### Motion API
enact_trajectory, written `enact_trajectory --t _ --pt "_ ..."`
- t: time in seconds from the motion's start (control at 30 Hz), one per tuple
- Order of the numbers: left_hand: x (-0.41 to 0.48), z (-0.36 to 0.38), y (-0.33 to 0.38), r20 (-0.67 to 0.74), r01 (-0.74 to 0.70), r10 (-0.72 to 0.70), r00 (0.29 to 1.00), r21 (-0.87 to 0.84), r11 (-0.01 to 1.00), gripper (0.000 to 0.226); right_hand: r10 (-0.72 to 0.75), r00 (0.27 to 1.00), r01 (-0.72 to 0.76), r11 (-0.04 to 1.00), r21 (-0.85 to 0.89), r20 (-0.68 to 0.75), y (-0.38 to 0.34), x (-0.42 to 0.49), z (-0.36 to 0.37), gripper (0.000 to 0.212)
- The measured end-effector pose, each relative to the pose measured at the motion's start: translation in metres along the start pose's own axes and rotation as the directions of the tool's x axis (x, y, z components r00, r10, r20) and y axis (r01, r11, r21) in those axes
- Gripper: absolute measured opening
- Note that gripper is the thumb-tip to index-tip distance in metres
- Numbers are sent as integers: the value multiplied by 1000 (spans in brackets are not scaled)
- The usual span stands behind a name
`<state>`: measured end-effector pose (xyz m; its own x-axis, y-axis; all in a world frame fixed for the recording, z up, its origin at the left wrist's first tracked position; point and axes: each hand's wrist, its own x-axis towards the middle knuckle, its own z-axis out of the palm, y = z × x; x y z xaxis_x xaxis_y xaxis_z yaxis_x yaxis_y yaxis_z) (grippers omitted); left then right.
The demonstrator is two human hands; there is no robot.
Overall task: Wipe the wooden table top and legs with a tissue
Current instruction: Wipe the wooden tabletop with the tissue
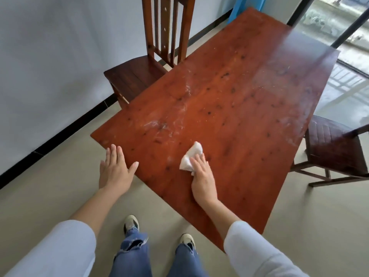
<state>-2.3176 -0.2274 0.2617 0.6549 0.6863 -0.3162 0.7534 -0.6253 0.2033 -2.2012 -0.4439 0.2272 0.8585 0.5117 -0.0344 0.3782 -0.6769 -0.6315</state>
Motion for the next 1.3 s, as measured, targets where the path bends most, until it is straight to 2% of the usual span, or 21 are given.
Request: enact_trajectory --t 0.1,0.17,0.23,0.3,0.37,0.47,0.53,0.6,0.63,0.7,0.8,0.83,0.9,0.97,1.07,1.13,1.23,1.27,1.3 --pt "13 -10 -17 13 -17 17 1000 10 1000 76 -182 968 168 981 93 175 -58 -29 45 54" --pt "16 -14 -30 30 -40 39 999 33 999 76 -229 930 171 962 215 288 -84 -38 56 49" --pt "19 -15 -40 59 -81 78 995 48 996 79 -216 924 114 943 312 315 -99 -42 51 48" --pt "22 -15 -46 92 -116 112 989 38 993 84 -80 973 -9 925 380 217 -100 -38 37 49" --pt "24 -13 -47 96 -140 137 986 28 990 87 152 987 -160 889 430 53 -86 -30 13 46" --pt "26 -12 -48 67 -174 170 983 61 983 89 398 903 -326 880 345 -163 -41 -34 -29 40" --pt "28 -12 -49 62 -195 191 980 66 979 90 513 826 -452 851 269 -236 -12 -56 -46 40" --pt "31 -11 -49 71 -212 208 976 69 975 91 574 770 -539 819 199 -277 1 -83 -43 44" --pt "32 -11 -49 72 -220 215 974 66 973 91 568 768 -547 822 157 -296 -2 -94 -31 47" --pt "35 -10 -50 62 -233 230 971 45 971 92 479 825 -473 876 96 -299 -25 -105 4 51" --pt "37 -11 -52 62 -232 230 971 26 972 93 220 965 -213 975 62 -142 -75 -102 65 46" --pt "37 -12 -53 63 -228 227 972 13 973 93 165 982 -156 983 92 -92 -93 -96 80 44" --pt "39 -13 -55 64 -228 230 971 -32 973 94 209 977 -187 942 278 -50 -126 -78 86 41" --pt "42 -18 -59 58 -233 236 970 -61 971 94 285 958 -245 871 425 -33 -141 -55 71 42" --pt "57 -28 -67 2 -209 210 978 -95 973 94 375 922 -288 829 479 -94 -125 -22 32 42" --pt "73 -37 -74 -6 -179 179 984 -80 981 92 491 842 -369 827 424 -225 -92 -1 6 40" --pt "91 -43 -85 64 -164 164 984 -6 986 88 655 677 -583 755 300 -335 -49 18 -13 40" --pt "94 -43 -87 84 -162 161 983 0 987 87 661 667 -617 748 243 -344 -44 22 -9 43" --pt "96 -42 -87 91 -155 155 984 -5 988 87 637 688 -617 766 182 -349 -47 26 2 47"
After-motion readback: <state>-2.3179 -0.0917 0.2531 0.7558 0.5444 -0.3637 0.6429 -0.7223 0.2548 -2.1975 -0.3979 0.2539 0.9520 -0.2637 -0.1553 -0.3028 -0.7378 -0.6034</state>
